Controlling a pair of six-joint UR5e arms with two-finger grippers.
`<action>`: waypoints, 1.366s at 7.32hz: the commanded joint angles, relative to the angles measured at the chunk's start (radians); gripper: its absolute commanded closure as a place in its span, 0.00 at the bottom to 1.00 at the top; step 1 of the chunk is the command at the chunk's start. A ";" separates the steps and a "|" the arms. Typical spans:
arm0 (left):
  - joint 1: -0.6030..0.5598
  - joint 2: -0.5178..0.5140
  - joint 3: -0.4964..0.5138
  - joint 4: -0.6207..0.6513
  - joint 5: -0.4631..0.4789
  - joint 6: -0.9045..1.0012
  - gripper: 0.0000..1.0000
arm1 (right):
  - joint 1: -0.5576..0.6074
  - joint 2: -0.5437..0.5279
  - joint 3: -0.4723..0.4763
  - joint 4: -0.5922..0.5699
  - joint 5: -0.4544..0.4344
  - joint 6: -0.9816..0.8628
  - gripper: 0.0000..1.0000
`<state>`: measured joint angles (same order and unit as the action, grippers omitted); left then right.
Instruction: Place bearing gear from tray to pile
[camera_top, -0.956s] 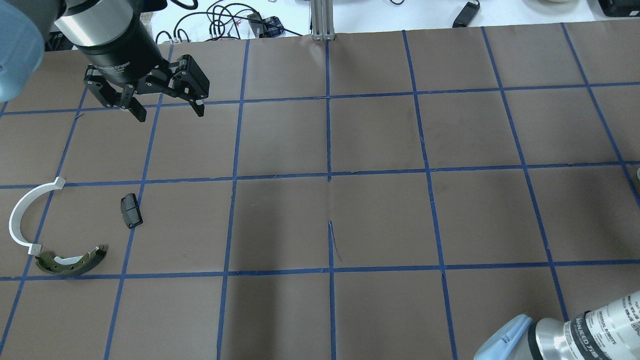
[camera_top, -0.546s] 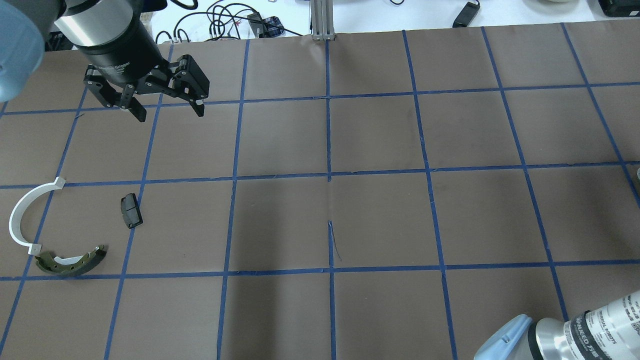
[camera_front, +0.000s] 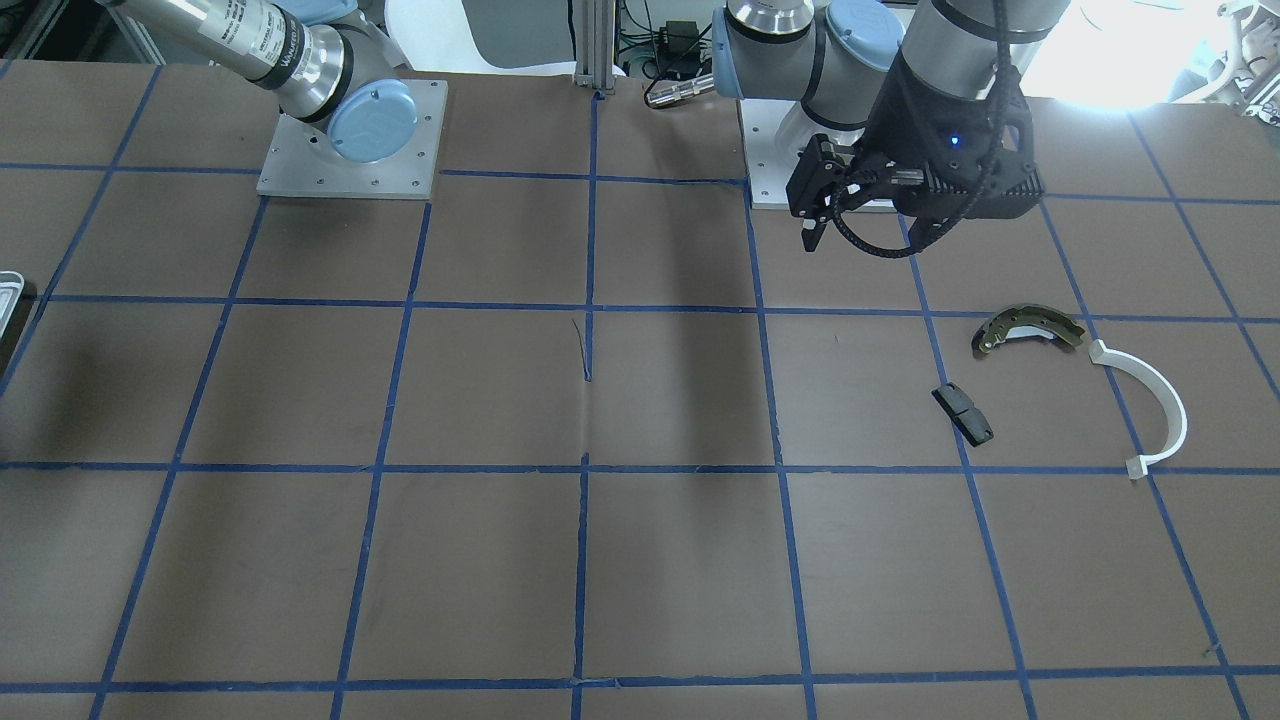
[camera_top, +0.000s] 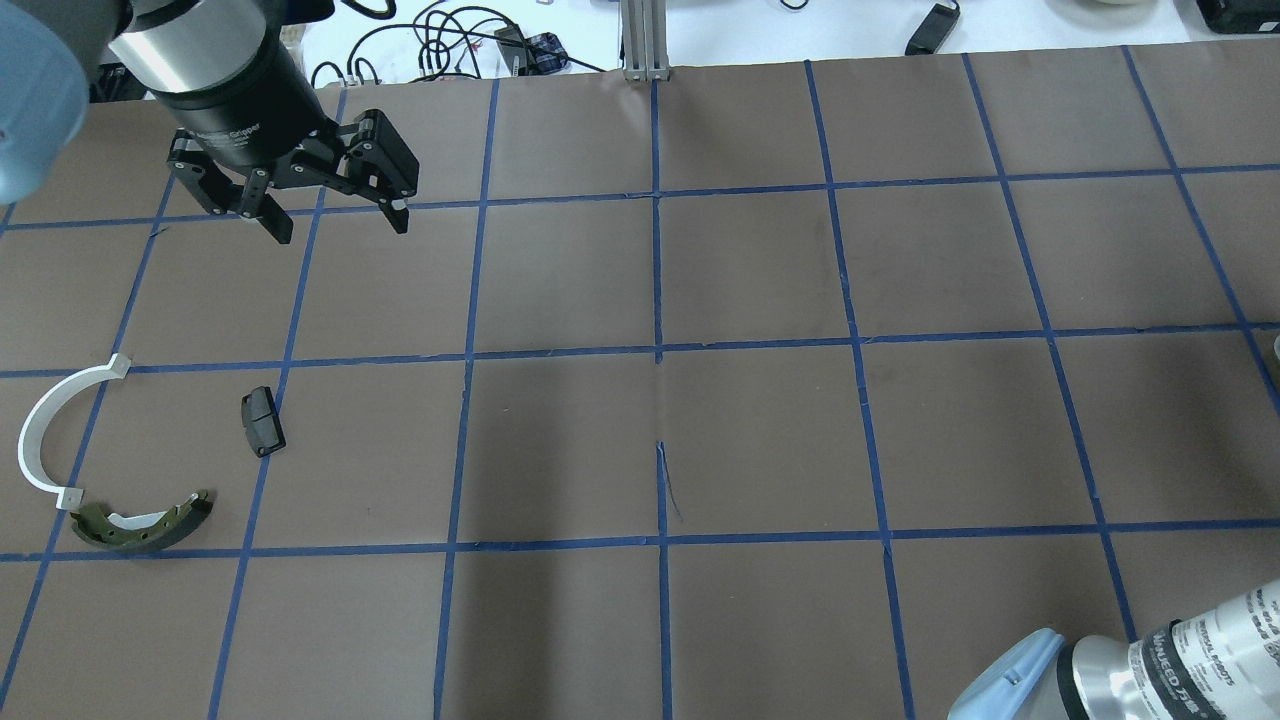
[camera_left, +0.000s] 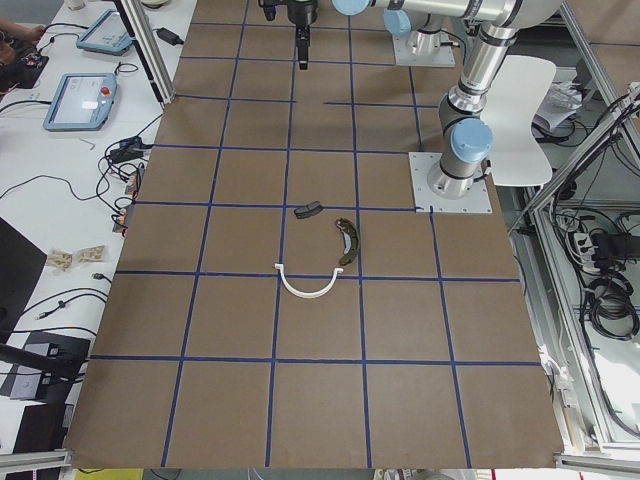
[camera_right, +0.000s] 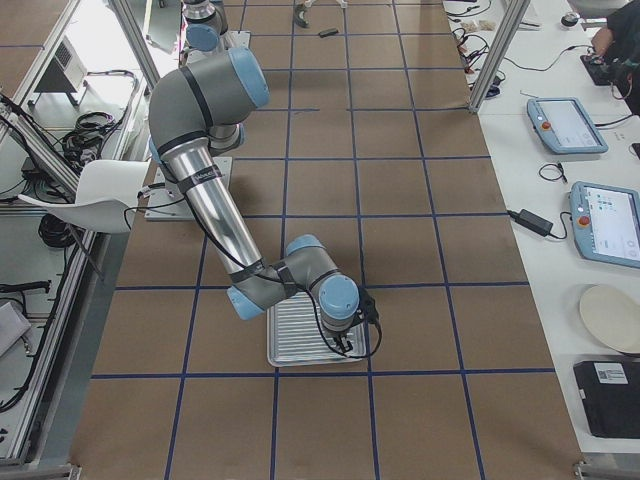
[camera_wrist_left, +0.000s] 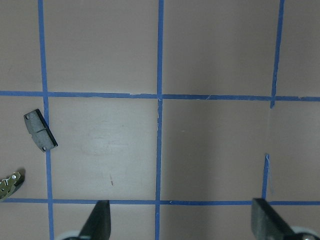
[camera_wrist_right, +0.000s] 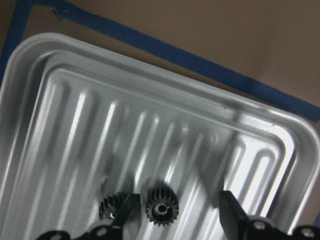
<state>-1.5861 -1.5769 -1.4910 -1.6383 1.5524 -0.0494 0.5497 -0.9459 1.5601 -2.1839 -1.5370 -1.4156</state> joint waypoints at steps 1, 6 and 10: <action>0.000 0.000 0.000 0.000 0.000 -0.001 0.00 | -0.007 0.006 0.000 -0.010 0.000 -0.003 0.42; 0.000 0.000 0.000 0.000 0.000 0.000 0.00 | -0.008 0.012 0.000 -0.011 -0.002 -0.022 0.61; 0.000 0.000 0.000 0.000 0.000 0.000 0.00 | -0.008 -0.005 -0.012 -0.001 -0.044 -0.003 0.81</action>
<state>-1.5861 -1.5769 -1.4910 -1.6383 1.5524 -0.0491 0.5415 -0.9393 1.5519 -2.1930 -1.5488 -1.4296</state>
